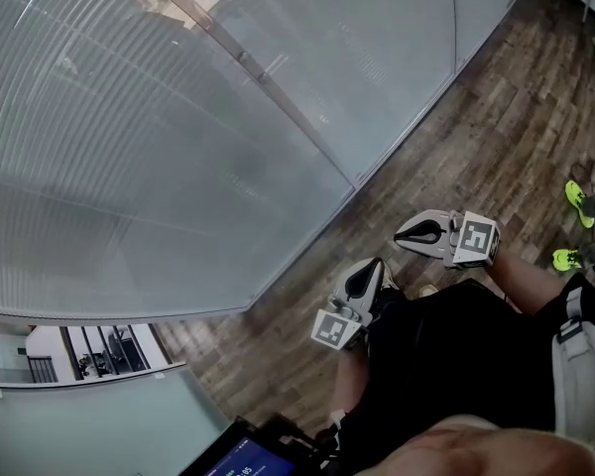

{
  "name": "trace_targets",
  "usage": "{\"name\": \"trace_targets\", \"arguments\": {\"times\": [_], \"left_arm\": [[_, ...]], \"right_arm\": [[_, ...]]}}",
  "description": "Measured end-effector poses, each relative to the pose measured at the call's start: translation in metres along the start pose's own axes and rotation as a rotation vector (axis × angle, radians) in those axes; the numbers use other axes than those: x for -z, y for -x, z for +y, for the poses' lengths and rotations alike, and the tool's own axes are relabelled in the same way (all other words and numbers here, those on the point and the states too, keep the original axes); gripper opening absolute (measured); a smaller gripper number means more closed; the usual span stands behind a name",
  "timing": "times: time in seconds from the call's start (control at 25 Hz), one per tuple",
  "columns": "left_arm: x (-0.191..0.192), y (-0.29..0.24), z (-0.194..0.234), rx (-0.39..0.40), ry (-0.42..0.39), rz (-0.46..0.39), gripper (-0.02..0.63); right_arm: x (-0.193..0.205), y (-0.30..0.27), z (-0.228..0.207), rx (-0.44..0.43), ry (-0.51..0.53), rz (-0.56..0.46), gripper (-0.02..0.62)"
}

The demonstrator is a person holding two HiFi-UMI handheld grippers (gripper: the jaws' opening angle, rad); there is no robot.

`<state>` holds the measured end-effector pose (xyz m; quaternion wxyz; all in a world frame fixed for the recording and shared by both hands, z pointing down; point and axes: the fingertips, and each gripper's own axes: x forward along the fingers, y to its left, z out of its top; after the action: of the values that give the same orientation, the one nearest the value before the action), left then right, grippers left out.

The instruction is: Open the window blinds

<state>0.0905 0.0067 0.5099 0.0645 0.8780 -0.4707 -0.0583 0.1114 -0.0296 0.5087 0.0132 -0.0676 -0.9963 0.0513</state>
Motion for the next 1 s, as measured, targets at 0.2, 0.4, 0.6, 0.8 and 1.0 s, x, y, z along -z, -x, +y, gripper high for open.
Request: {"name": "trace_targets", "arguments": {"times": [0.2,0.4,0.6,0.8,1.0], "left_arm": [[-0.003,-0.008,0.021,0.023,0.004,0.013,0.002],[-0.009,-0.004,0.055,0.019,0.015,0.018,0.002],[-0.017,-0.001,0.099,0.022,0.032,0.021,0.002],[-0.032,-0.003,0.147,0.045,0.023,0.031,0.002],[-0.047,-0.01,0.193,0.089,0.023,0.037,0.002]], "right_arm": [[-0.001,-0.018,-0.022,0.022,-0.005,-0.001,0.006],[-0.003,-0.038,-0.041,0.034,-0.02,0.0,0.006],[-0.003,-0.065,-0.072,0.063,-0.045,0.004,0.006],[-0.011,-0.1,-0.101,0.088,-0.056,-0.001,0.006],[-0.026,-0.131,-0.136,0.133,-0.042,-0.004,0.006]]}}
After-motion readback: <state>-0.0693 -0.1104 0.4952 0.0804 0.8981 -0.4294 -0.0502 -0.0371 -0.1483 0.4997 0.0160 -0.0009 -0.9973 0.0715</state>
